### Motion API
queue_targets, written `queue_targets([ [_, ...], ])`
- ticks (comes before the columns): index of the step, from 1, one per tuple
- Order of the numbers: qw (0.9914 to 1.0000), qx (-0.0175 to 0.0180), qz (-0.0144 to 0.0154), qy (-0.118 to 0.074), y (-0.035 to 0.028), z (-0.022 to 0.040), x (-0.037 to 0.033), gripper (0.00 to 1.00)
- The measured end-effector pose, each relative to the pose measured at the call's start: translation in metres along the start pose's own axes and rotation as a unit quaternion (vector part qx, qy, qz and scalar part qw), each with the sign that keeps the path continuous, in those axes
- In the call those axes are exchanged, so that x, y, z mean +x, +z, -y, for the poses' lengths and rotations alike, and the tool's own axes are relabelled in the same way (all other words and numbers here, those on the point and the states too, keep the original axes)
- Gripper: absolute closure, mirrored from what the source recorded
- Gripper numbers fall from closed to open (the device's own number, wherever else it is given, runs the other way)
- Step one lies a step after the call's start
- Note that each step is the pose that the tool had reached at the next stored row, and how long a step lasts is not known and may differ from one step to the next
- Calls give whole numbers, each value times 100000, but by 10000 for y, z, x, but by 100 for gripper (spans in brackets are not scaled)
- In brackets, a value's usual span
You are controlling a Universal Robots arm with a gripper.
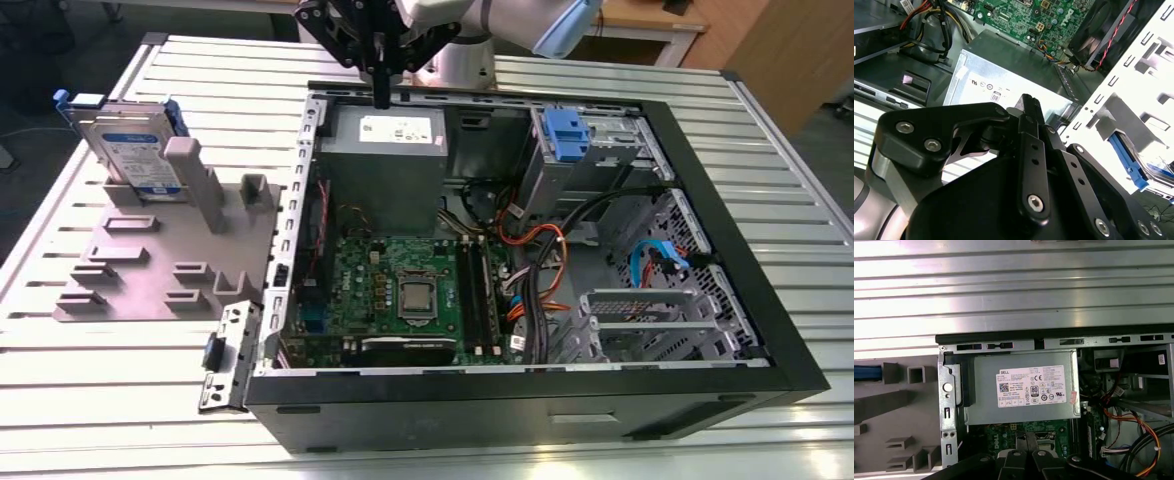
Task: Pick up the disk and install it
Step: 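Reach for the disk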
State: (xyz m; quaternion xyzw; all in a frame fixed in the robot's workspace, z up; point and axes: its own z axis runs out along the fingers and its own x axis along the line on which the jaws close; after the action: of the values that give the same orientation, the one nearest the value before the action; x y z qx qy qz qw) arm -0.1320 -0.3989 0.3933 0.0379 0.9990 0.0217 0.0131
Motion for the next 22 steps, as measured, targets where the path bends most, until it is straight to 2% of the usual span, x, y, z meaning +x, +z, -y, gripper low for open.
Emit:
queue_targets([
  [5, 100000, 0, 1, 2, -1, 2, 20, 89],
  [11, 100000, 1, -2, -1, -2, -5, 98, 89],
  [22, 100000, -3, 1, 1, -2, -11, 323, 89],
])
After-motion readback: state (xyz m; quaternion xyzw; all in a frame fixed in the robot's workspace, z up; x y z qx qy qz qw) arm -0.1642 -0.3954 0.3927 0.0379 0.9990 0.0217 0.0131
